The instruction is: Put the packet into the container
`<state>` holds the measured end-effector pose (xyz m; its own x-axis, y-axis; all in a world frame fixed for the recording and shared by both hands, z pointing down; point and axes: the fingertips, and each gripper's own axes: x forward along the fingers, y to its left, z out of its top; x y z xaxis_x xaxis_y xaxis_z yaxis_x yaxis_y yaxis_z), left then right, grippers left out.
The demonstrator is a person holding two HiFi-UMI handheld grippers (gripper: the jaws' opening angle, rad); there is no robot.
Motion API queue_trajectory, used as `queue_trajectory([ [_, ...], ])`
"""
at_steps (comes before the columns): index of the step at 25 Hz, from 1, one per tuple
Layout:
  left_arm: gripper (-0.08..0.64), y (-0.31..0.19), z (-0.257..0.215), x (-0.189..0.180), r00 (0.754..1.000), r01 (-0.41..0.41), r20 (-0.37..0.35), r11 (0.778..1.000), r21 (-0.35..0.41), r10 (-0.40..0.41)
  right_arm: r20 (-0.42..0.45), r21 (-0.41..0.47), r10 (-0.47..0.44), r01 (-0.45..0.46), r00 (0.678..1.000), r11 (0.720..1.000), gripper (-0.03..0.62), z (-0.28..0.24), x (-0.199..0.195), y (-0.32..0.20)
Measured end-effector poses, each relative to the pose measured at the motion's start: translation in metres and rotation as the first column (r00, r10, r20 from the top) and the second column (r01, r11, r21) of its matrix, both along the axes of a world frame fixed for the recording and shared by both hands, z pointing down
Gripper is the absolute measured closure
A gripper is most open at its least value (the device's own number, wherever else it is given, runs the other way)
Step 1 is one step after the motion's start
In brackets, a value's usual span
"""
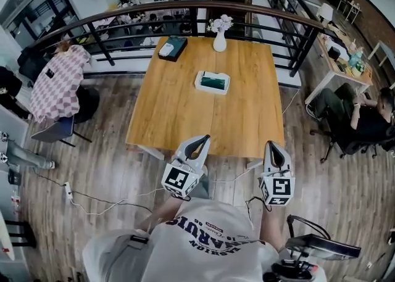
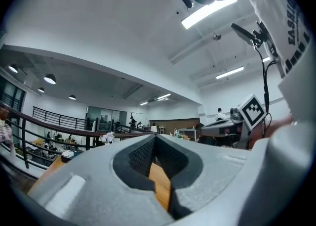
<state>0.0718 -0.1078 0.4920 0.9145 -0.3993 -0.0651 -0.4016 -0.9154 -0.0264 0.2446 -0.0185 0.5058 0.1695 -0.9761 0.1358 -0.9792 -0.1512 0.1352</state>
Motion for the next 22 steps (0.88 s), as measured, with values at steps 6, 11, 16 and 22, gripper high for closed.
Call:
queue_trajectory([
  [6, 0.558, 0.088, 0.004, -0.035, 1.000, 0.019, -0.004, 1.000, 0.003, -0.019, 0.006, 0.008, -0.025, 0.025, 1.000, 1.000, 0.586, 0.009, -0.036, 0.087],
  [11, 0.558, 0.148, -0.001, -0.068, 0.998, 0.059, 0.008, 0.998, 0.006, -0.059, 0.010, 0.004, -0.067, 0.067, 0.998, 0.998, 0.586, 0.007, -0.071, 0.139],
  [16, 0.558, 0.187, -0.015, -0.087, 0.996, 0.084, 0.001, 0.996, 0.005, -0.084, 0.041, 0.012, -0.062, 0.062, 0.997, 0.998, 0.586, -0.002, -0.083, 0.181],
  [22, 0.558, 0.211, -0.022, -0.091, 0.999, 0.040, 0.007, 0.999, 0.011, -0.041, 0.072, 0.025, -0.030, 0.028, 0.997, 0.999, 0.586, -0.009, -0.088, 0.204],
])
